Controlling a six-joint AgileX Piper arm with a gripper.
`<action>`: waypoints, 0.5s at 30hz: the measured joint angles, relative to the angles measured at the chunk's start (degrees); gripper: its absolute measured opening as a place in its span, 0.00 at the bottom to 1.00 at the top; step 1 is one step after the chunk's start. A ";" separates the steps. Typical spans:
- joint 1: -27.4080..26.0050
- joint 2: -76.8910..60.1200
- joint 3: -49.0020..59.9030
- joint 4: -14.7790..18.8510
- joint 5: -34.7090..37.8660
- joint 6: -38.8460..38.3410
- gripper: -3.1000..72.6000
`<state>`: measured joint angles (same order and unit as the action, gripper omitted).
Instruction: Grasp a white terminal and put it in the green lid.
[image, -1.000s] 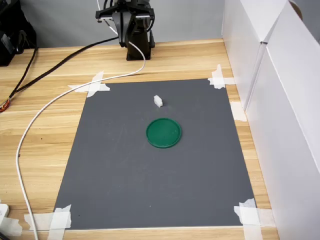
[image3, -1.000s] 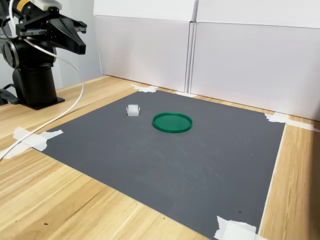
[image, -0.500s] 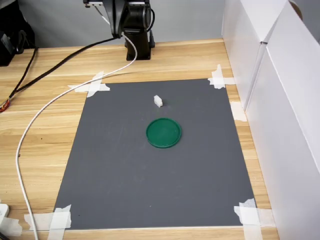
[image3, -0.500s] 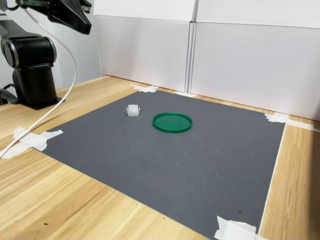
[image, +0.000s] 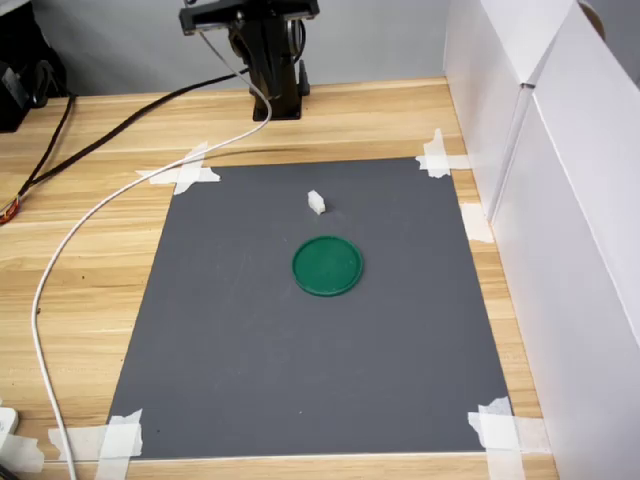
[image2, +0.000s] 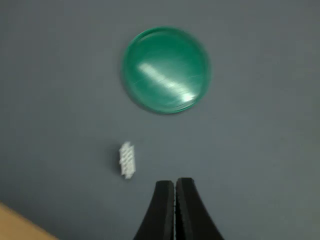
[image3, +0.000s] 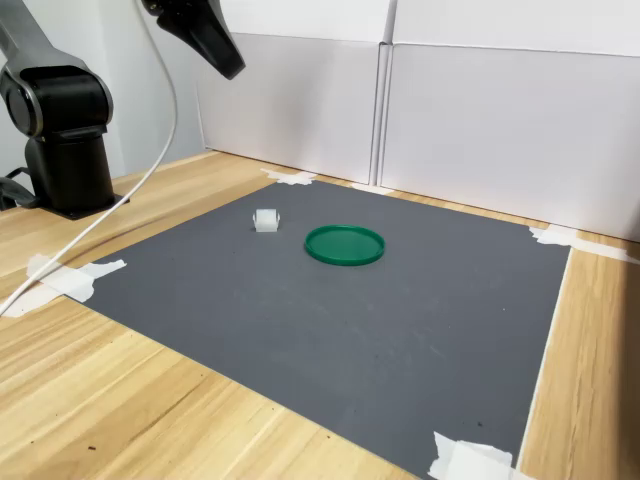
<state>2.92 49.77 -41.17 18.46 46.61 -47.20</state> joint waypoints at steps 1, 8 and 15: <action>1.24 1.48 -0.85 -0.71 1.29 -1.04 0.02; 5.95 10.09 -5.59 -2.45 6.79 -3.72 0.02; 6.21 15.64 -7.76 -4.28 8.50 -4.02 0.03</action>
<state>9.13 65.41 -48.93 14.18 55.11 -51.22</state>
